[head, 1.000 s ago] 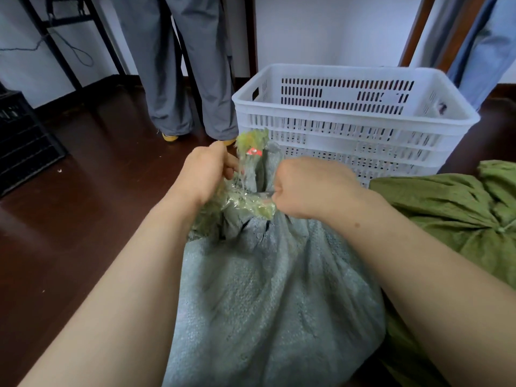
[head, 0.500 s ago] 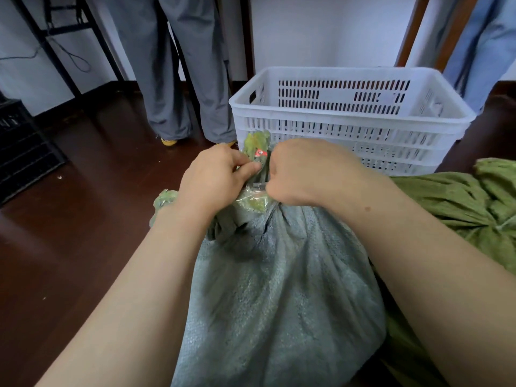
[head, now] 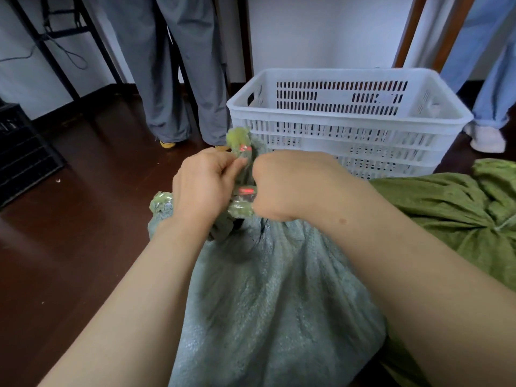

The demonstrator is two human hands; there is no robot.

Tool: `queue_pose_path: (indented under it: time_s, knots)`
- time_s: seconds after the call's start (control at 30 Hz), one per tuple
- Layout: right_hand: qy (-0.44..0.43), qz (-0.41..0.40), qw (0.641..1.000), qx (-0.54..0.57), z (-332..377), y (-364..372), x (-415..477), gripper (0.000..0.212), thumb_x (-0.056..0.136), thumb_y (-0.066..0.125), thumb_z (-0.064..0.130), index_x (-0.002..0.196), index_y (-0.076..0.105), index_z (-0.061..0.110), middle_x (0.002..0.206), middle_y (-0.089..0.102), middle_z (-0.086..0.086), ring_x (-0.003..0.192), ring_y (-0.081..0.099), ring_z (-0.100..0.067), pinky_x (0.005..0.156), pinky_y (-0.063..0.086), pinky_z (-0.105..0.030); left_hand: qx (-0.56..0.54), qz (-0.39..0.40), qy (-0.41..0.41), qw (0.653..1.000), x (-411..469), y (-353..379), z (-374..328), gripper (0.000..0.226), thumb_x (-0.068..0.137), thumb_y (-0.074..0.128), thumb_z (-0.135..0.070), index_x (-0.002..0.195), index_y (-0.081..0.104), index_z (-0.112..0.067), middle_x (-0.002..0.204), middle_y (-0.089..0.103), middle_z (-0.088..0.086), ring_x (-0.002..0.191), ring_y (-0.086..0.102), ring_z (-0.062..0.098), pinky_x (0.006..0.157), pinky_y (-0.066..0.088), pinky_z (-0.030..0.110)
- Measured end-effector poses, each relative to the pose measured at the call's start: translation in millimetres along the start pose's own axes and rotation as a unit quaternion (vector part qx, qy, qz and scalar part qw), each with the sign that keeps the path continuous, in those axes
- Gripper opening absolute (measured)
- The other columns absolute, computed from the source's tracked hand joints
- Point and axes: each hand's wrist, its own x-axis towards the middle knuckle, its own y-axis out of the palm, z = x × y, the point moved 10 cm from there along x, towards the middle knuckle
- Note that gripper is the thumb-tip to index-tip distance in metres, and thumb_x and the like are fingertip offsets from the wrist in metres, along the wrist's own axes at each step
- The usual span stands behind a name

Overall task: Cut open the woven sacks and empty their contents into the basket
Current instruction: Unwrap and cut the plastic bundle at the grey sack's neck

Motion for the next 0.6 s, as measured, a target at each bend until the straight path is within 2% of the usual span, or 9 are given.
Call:
queue_pose_path:
  time_s: [0.07,0.2,0.3,0.37,0.43,0.5,0.53,0.6]
  knots:
    - [0.0,0.012,1.0,-0.026,-4.4,1.4,-1.9,0.026,0.083,0.048,0.009,0.062,0.035,0.017,0.065,0.04,0.003,0.056,0.037,-0.014,0.058,0.035,-0.029,0.011,-0.024,-0.025,0.999,4.0,-5.1,11.7,0.029,0.091,0.059,-0.04,0.095,0.074,-0.016,0.093,0.068,0.009,0.094,0.06,0.033,0.068,0.048,0.041]
    - [0.033,0.064,0.997,-0.029,-32.5,17.9,-1.8,0.028,0.085,0.048,0.004,0.061,0.038,0.013,0.06,0.035,0.002,0.051,0.034,-0.014,0.052,0.037,-0.025,-0.017,-0.034,-0.103,0.994,11.5,-18.2,39.3,0.026,0.087,0.063,-0.045,0.098,0.076,-0.025,0.093,0.072,0.001,0.096,0.063,0.026,0.077,0.051,0.041]
    - [0.085,0.098,0.982,0.137,-68.0,18.6,3.6,0.015,0.09,0.052,0.003,0.076,0.056,0.006,0.058,0.048,0.0,0.039,0.036,-0.01,0.035,0.029,-0.014,-0.091,-0.008,-0.104,0.99,11.7,-10.5,40.2,0.027,0.082,0.067,-0.048,0.091,0.077,-0.025,0.087,0.073,-0.001,0.09,0.065,0.024,0.079,0.052,0.042]
    - [0.126,0.089,0.94,0.304,-92.1,20.7,10.1,0.013,0.086,0.057,0.007,0.073,0.059,0.007,0.048,0.047,-0.001,0.032,0.031,-0.01,0.036,0.024,-0.014,-0.127,0.009,-0.09,0.988,11.5,-3.1,33.8,0.032,0.078,0.065,-0.052,0.085,0.076,-0.023,0.07,0.069,-0.002,0.071,0.063,0.019,0.073,0.054,0.043]
    - [0.147,0.055,0.876,0.456,-104.0,29.7,17.3,0.017,0.082,0.058,0.011,0.066,0.054,0.01,0.049,0.047,-0.002,0.03,0.026,-0.008,0.036,0.019,-0.012,-0.15,0.022,-0.068,0.986,12.6,2.7,25.4,0.03,0.08,0.067,-0.05,0.084,0.077,-0.022,0.054,0.057,-0.004,0.052,0.048,0.007,0.063,0.051,0.037]
    - [0.141,0.032,0.809,0.569,-96.0,44.1,22.8,0.013,0.078,0.067,0.013,0.072,0.058,0.006,0.062,0.059,-0.006,0.029,0.024,-0.004,0.033,0.017,-0.011,-0.175,0.038,-0.057,0.982,13.4,6.7,17.0,0.026,0.084,0.067,-0.047,0.082,0.078,-0.023,0.05,0.047,-0.001,0.049,0.039,-0.002,0.06,0.042,0.031]
    - [0.128,0.032,0.784,0.607,-87.1,51.5,26.0,0.022,0.074,0.074,0.018,0.082,0.062,0.002,0.07,0.066,-0.008,0.03,0.024,-0.003,0.032,0.018,-0.012,-0.185,0.048,-0.049,0.98,13.6,8.7,11.5,0.033,0.086,0.064,-0.049,0.074,0.075,-0.02,0.051,0.042,-0.003,0.051,0.036,0.002,0.056,0.039,0.032]
    - [0.106,0.047,0.752,0.649,-66.3,65.9,31.4,0.046,0.067,0.078,0.032,0.095,0.063,-0.002,0.075,0.071,-0.007,0.033,0.025,-0.002,0.032,0.019,-0.014,-0.205,0.059,-0.038,0.976,13.3,10.8,-1.9,0.055,0.091,0.057,-0.048,0.056,0.054,-0.005,0.054,0.036,0.002,0.053,0.03,0.01,0.052,0.03,0.034]
